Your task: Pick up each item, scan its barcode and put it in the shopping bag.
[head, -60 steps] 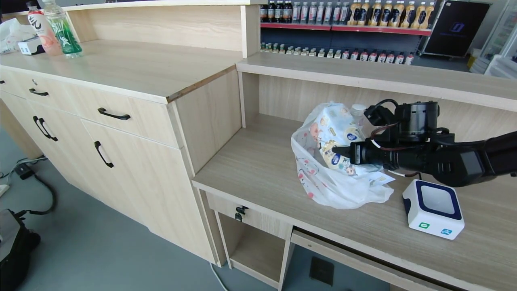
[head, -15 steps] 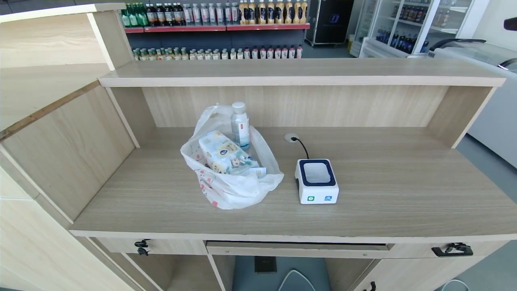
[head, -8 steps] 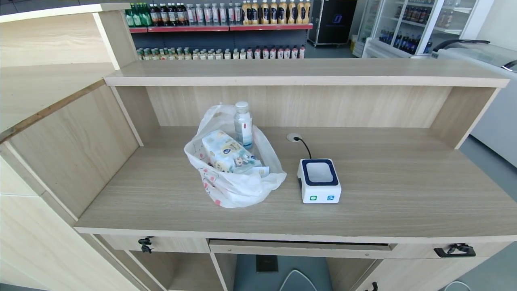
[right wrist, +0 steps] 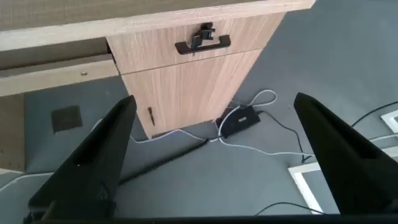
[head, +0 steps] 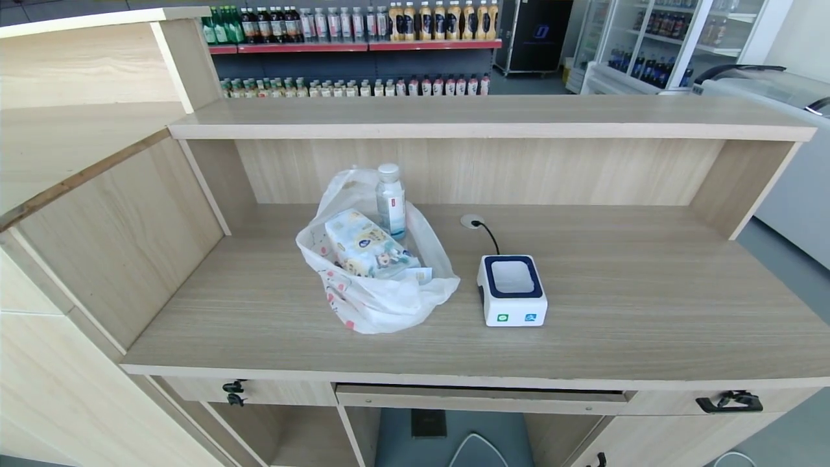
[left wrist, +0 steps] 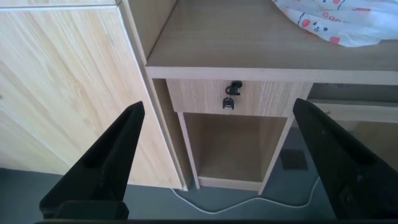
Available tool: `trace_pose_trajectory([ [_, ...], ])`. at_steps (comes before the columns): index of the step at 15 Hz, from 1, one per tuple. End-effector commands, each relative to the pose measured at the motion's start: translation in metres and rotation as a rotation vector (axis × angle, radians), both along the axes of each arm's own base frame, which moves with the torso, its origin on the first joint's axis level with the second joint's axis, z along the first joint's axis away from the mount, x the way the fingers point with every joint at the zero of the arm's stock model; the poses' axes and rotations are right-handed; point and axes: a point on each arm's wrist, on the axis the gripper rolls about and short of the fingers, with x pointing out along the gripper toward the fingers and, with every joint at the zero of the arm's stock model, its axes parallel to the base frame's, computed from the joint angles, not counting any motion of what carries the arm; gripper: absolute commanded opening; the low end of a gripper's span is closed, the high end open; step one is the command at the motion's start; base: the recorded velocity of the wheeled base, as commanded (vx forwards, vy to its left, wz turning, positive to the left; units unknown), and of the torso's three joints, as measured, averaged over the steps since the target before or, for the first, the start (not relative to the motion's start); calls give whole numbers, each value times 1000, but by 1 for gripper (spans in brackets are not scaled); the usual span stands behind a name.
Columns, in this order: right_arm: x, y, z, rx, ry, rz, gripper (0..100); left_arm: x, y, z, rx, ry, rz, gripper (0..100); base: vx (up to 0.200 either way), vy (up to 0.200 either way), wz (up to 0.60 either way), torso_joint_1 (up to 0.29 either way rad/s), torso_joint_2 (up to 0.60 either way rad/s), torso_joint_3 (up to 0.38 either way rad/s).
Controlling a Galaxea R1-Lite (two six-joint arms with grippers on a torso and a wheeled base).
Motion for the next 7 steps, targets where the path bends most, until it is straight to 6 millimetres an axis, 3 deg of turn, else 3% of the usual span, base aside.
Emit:
trace_pose_trajectory([
  [1,-7,0,-6,14,-98,6,100,0,0,0,0,0,1,100,0,0,0,0,0,0],
  [7,-7,0,-5,6,-95,51,100,0,0,0,0,0,1,100,0,0,0,0,0,0],
])
